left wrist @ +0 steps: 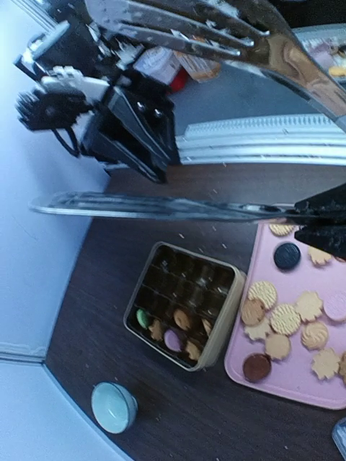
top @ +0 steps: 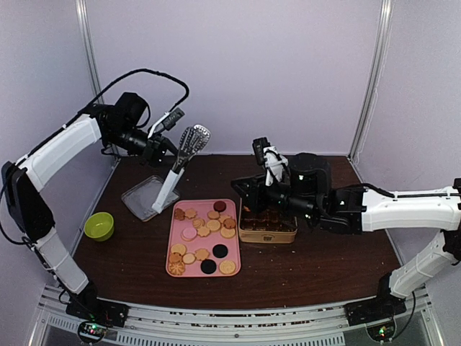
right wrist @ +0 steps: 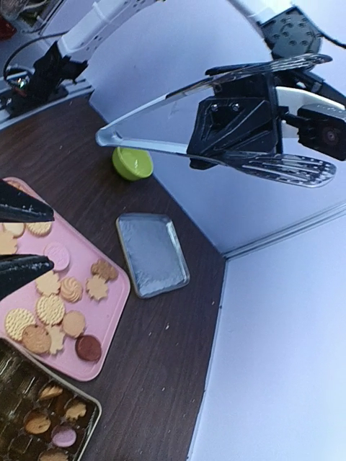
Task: Pack the cookies
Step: Pass from the left arm to the right, then pass from the right arm to the left, then pass from the left arm to the right, then pick up the fake cookies from the plate.
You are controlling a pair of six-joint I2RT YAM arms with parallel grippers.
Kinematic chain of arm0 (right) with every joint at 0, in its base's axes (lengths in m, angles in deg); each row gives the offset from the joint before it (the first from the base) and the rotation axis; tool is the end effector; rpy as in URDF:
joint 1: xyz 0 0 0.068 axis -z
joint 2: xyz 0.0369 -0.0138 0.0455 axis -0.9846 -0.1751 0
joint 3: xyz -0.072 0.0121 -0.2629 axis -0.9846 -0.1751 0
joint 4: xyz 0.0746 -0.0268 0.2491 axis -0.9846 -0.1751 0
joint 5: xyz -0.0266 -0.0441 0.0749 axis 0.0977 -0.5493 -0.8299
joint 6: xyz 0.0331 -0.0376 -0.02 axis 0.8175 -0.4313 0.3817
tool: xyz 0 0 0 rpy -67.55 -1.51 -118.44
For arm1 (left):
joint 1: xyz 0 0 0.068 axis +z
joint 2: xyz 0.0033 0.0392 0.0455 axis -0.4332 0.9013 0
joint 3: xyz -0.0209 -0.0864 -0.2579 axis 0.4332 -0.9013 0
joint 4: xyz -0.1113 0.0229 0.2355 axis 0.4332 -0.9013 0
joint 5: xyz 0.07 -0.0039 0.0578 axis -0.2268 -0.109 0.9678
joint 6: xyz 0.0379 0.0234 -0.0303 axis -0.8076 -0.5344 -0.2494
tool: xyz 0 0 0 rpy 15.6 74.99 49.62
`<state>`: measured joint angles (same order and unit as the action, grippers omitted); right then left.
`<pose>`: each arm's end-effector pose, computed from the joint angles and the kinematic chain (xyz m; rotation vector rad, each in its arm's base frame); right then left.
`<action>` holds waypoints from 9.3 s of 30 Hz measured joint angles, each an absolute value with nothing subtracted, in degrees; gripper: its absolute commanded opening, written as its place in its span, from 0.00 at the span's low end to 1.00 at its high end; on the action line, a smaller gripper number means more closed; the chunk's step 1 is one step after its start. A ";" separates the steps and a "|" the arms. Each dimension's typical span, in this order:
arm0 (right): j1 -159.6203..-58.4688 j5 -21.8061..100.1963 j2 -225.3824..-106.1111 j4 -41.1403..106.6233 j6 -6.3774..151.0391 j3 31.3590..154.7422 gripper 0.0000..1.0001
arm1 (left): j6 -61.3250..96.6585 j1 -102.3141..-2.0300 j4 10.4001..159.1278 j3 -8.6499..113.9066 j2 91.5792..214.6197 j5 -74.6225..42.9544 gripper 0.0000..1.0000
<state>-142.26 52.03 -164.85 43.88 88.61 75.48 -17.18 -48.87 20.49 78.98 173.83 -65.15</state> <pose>0.1568 0.2924 0.3150 -0.5664 1.7961 0.9789 0.2982 -0.1604 0.3657 1.2364 2.0042 -1.2795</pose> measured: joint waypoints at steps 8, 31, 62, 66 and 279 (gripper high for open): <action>-142.07 41.65 -169.77 51.45 93.42 84.22 0.17 | 13.22 -48.87 45.38 65.47 165.68 -77.24 0.00; -141.91 28.42 -182.57 54.66 102.01 94.98 0.00 | 51.30 -52.37 94.95 53.58 162.09 -79.89 0.00; -144.01 36.42 -196.96 -22.50 70.93 125.64 0.00 | -54.62 -47.47 -1.02 74.21 162.66 -52.17 0.70; -144.95 38.28 -200.69 -28.40 69.70 131.15 0.00 | -56.24 -51.85 -0.56 68.16 160.67 -45.64 0.60; -136.28 21.17 -173.83 42.88 91.34 88.83 0.30 | -19.69 -36.76 22.59 63.26 153.31 -45.53 0.86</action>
